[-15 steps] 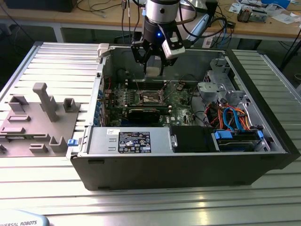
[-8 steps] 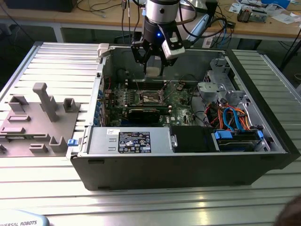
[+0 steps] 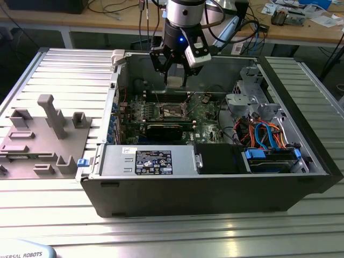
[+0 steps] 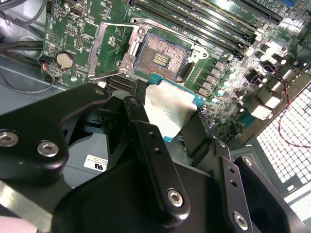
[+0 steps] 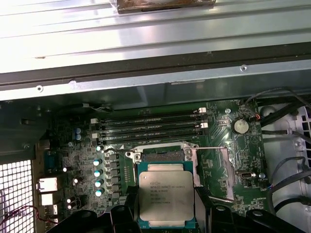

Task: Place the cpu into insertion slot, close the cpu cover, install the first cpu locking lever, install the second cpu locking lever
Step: 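Place the cpu into insertion slot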

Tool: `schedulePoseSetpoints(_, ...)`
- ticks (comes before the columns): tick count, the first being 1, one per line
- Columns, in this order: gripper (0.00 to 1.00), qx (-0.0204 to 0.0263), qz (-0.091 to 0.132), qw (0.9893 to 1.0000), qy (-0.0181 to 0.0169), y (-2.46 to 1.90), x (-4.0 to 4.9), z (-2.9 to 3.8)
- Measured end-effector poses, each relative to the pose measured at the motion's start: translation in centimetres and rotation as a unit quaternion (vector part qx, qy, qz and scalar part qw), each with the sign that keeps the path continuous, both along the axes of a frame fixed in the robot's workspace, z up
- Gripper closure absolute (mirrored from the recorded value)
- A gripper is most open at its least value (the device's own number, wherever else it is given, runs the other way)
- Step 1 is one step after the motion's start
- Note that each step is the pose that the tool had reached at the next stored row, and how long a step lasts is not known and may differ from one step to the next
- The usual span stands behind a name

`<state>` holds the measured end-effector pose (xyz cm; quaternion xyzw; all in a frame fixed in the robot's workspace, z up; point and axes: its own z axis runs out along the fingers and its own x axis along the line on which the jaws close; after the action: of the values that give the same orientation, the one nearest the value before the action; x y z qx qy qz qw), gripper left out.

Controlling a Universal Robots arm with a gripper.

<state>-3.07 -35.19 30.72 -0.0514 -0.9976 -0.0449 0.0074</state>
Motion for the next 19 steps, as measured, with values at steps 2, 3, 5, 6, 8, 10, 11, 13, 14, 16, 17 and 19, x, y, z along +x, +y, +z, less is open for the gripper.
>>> schedulePoseSetpoints(2,0.46,0.0000,0.000,1.0000,0.0000,0.00,0.00,0.00)
schedulePoseSetpoints(3,0.46,0.0000,0.000,1.0000,0.0000,0.00,0.00,0.00)
schedulePoseSetpoints(5,0.46,0.0000,-0.001,1.0000,0.0000,0.00,0.00,-0.01)
schedulePoseSetpoints(6,0.46,0.0000,-0.001,1.0000,0.0000,0.00,0.00,-0.01)
schedulePoseSetpoints(8,0.46,0.0000,-0.002,1.0000,0.0000,0.00,0.00,-0.02)
schedulePoseSetpoints(10,0.46,0.0000,-0.003,1.0000,0.0000,0.00,0.00,-0.02)
schedulePoseSetpoints(11,0.46,0.0000,-0.004,1.0000,0.0000,0.00,0.00,-0.02)
schedulePoseSetpoints(13,0.46,0.0000,-0.006,1.0000,0.0000,0.00,0.00,-0.03)
schedulePoseSetpoints(14,0.46,0.0000,-0.008,1.0000,0.0000,0.00,0.00,-0.03)
schedulePoseSetpoints(16,0.46,0.0000,-0.012,0.9999,0.0000,0.00,0.00,-0.03)
schedulePoseSetpoints(17,0.46,0.0000,-0.013,0.9999,0.0000,0.00,0.00,-0.04)
schedulePoseSetpoints(19,0.46,0.0000,-0.016,0.9999,0.0000,0.00,0.00,-0.04)
